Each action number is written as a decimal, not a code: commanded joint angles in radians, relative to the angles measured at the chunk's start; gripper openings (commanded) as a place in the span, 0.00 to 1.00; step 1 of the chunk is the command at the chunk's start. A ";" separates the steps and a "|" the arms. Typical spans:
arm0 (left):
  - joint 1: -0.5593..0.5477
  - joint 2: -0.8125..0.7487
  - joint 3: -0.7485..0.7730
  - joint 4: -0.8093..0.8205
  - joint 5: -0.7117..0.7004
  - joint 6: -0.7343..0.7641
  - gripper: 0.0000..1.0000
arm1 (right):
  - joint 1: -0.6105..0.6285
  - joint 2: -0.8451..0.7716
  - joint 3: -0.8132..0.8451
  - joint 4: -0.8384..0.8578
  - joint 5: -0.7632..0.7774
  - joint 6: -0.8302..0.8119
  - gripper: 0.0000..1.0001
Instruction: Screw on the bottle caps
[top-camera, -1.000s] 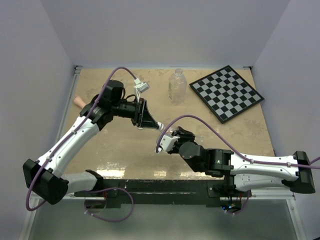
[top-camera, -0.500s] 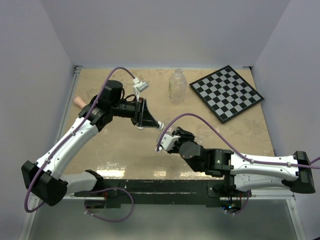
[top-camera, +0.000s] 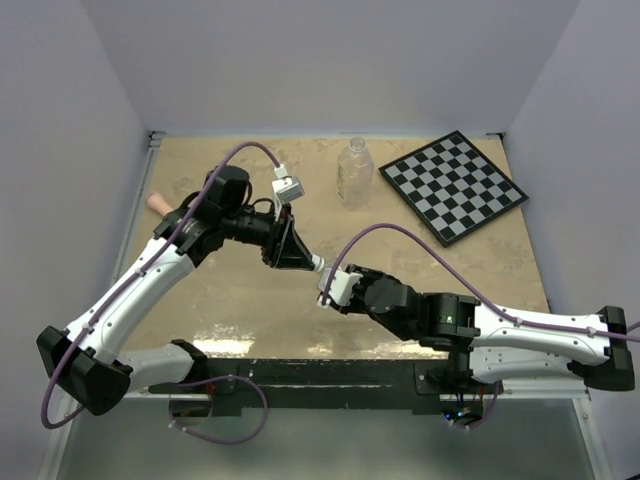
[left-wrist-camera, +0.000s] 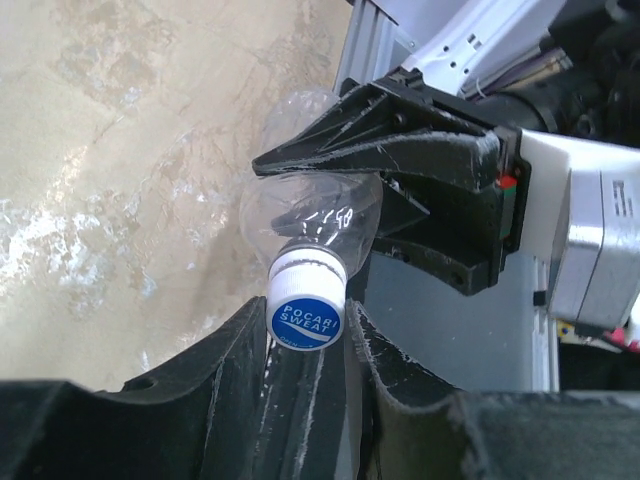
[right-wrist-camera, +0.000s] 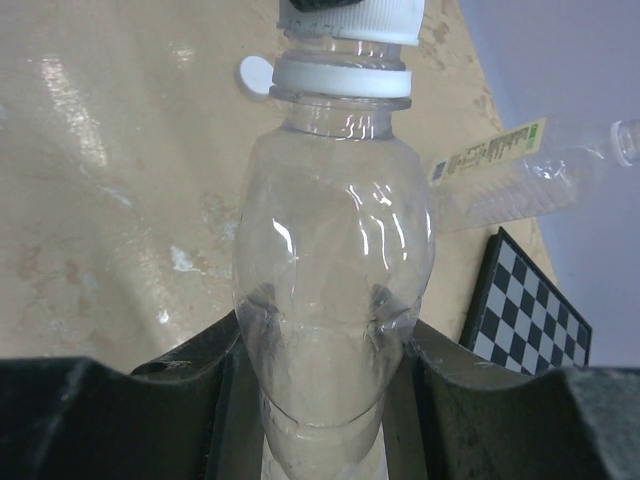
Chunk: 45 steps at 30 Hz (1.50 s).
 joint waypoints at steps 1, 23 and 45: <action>-0.044 -0.002 0.010 0.028 0.031 0.200 0.00 | 0.007 -0.041 0.131 0.189 -0.262 0.040 0.13; -0.068 -0.044 -0.006 -0.095 0.169 0.918 0.00 | -0.255 -0.081 0.162 0.181 -0.805 0.100 0.09; -0.068 -0.018 0.022 -0.190 0.192 1.173 0.10 | -0.328 -0.063 0.142 0.224 -0.947 0.111 0.07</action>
